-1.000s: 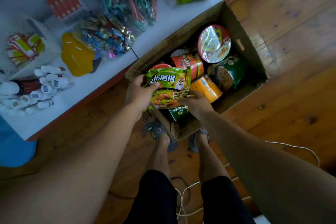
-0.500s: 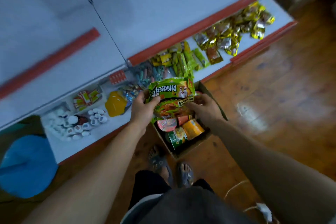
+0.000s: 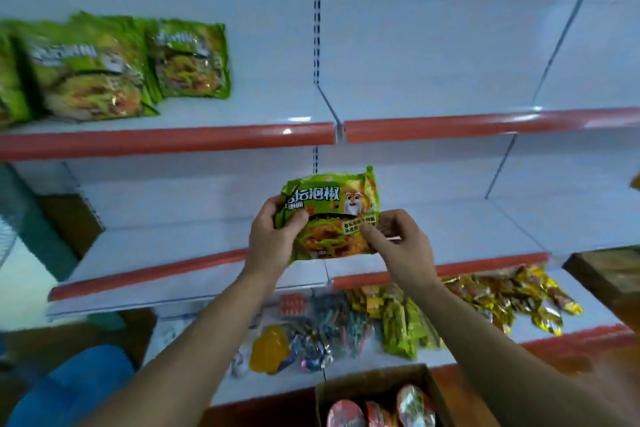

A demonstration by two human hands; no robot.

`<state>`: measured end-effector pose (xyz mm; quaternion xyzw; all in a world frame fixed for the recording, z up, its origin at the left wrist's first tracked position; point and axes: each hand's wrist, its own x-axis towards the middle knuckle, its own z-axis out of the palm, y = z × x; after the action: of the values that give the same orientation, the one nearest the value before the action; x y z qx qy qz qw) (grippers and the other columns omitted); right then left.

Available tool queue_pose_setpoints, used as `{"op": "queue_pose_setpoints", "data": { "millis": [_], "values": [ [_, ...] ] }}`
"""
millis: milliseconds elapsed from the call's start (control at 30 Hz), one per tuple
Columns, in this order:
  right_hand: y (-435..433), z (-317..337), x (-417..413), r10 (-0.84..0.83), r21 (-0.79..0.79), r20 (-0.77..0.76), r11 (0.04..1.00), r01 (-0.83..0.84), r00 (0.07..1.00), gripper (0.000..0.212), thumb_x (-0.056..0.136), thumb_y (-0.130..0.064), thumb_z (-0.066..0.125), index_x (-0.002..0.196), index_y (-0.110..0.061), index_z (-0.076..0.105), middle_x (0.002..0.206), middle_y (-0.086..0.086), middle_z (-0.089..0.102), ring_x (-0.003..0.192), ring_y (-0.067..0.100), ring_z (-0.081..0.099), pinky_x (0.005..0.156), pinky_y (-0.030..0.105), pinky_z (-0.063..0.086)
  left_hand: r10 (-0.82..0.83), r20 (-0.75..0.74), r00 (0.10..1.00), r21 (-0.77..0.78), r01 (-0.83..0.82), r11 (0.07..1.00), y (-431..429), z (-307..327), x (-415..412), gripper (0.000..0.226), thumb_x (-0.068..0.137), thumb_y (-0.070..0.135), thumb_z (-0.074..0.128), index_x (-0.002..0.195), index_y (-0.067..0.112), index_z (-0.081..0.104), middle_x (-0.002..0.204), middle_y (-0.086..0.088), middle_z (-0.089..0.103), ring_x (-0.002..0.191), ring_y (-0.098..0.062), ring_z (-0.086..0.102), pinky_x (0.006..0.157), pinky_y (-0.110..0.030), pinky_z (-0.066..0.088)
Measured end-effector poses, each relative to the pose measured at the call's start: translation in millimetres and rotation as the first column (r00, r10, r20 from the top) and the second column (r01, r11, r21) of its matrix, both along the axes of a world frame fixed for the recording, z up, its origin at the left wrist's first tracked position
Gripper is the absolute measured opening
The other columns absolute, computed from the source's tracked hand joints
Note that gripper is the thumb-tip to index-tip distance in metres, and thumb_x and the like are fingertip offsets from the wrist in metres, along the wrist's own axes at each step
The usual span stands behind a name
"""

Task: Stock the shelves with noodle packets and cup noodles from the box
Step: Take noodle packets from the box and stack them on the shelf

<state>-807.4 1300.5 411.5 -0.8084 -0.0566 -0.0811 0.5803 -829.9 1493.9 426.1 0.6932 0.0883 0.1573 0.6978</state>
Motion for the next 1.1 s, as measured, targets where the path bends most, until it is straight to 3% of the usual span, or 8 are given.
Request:
{"op": "queue_pose_setpoints", "data": {
  "millis": [100, 333, 433, 533, 633, 800, 967, 1100],
  "values": [
    [32.8, 44.7, 2.8, 0.049, 0.073, 0.148, 0.996, -0.060, 0.988, 0.017, 0.086, -0.027, 0.074, 0.087, -0.022, 0.058, 0.069, -0.007, 0.059, 0.069, 0.019, 0.064, 0.056, 0.019, 0.050, 0.057, 0.131, 0.990, -0.006, -0.057, 0.998, 29.2, 46.8, -9.2, 0.025, 0.094, 0.015, 0.065, 0.118, 0.019, 0.059, 0.105, 0.002, 0.069, 0.091, -0.013, 0.069, 0.066, -0.023, 0.058],
    [130.4, 117.5, 33.3, 0.131, 0.124, 0.318, 0.976, -0.178, 0.939, 0.017, 0.085, -0.029, 0.075, 0.086, -0.026, 0.059, 0.069, -0.012, 0.057, 0.061, 0.003, 0.054, 0.054, 0.014, 0.045, 0.173, 0.285, 0.943, 0.035, -0.191, 0.981, 118.4, 118.8, 7.1, 0.024, 0.094, 0.020, 0.065, 0.117, 0.027, 0.060, 0.110, 0.003, 0.069, 0.104, -0.019, 0.066, 0.095, -0.048, 0.054],
    [171.3, 143.7, 60.0, 0.149, 0.126, 0.337, 0.971, -0.201, 0.930, 0.017, 0.086, -0.028, 0.074, 0.084, -0.024, 0.057, 0.067, -0.011, 0.053, 0.057, -0.002, 0.051, 0.053, 0.009, 0.041, 0.218, 0.327, 0.919, 0.175, -0.285, 0.942, 159.5, 143.8, 29.9, 0.046, 0.094, 0.029, 0.065, 0.137, 0.019, 0.051, 0.130, 0.002, 0.061, 0.121, -0.015, 0.056, 0.107, -0.042, 0.045],
    [208.1, 162.2, 91.3, 0.129, 0.119, 0.334, 0.977, -0.178, 0.934, 0.017, 0.087, -0.029, 0.073, 0.085, -0.021, 0.057, 0.068, -0.007, 0.052, 0.053, -0.006, 0.051, 0.052, 0.008, 0.040, 0.172, 0.323, 0.931, 0.389, -0.296, 0.873, 196.8, 164.5, 57.6, 0.078, 0.090, 0.034, 0.070, 0.153, 0.022, 0.027, 0.156, 0.004, 0.034, 0.140, -0.010, 0.032, 0.111, -0.029, 0.028],
    [238.5, 171.8, 122.2, 0.095, 0.051, 0.327, 0.992, -0.118, 0.940, 0.018, 0.089, -0.032, 0.071, 0.089, -0.019, 0.058, 0.070, -0.008, 0.058, 0.054, -0.009, 0.055, 0.050, 0.008, 0.040, 0.067, 0.301, 0.951, 0.554, -0.231, 0.800, 228.7, 175.8, 87.9, 0.104, 0.082, 0.033, 0.078, 0.157, 0.028, 0.007, 0.163, 0.004, 0.015, 0.147, -0.013, 0.020, 0.113, -0.033, 0.024],
    [274.4, 177.3, 166.3, 0.059, -0.091, 0.230, 0.995, -0.039, 0.971, 0.021, 0.092, -0.037, 0.065, 0.098, -0.018, 0.058, 0.084, -0.011, 0.062, 0.066, -0.001, 0.055, 0.055, 0.021, 0.037, 0.126, 0.326, 0.937, 0.791, -0.343, 0.506, 264.6, 182.8, 136.6, 0.119, 0.077, 0.045, 0.080, 0.156, 0.029, -0.008, 0.165, 0.001, 0.015, 0.149, -0.021, 0.021, 0.112, -0.042, 0.034],
    [299.6, 165.7, 203.4, 0.069, -0.164, 0.069, 0.985, -0.057, 0.995, 0.018, 0.091, -0.034, 0.066, 0.097, -0.018, 0.059, 0.099, 0.003, 0.068, 0.093, 0.024, 0.064, 0.081, 0.041, 0.054, 0.153, 0.335, 0.930, 0.933, -0.350, 0.087, 283.5, 170.5, 165.0, 0.107, 0.084, 0.048, 0.071, 0.157, 0.023, -0.003, 0.165, -0.007, -0.006, 0.152, -0.028, 0.001, 0.120, -0.042, 0.007],
    [303.8, 161.7, 214.6, 0.084, -0.150, 0.022, 0.985, -0.079, 0.996, 0.026, 0.088, -0.035, 0.069, 0.106, -0.016, 0.064, 0.103, 0.002, 0.068, 0.099, 0.023, 0.065, 0.092, 0.047, 0.054, 0.128, 0.305, 0.944, 0.952, -0.301, -0.049, 289.9, 162.1, 173.5, 0.096, 0.089, 0.044, 0.066, 0.158, 0.023, 0.003, 0.165, -0.007, -0.009, 0.151, -0.031, -0.009, 0.121, -0.044, -0.001]
  ]
}}
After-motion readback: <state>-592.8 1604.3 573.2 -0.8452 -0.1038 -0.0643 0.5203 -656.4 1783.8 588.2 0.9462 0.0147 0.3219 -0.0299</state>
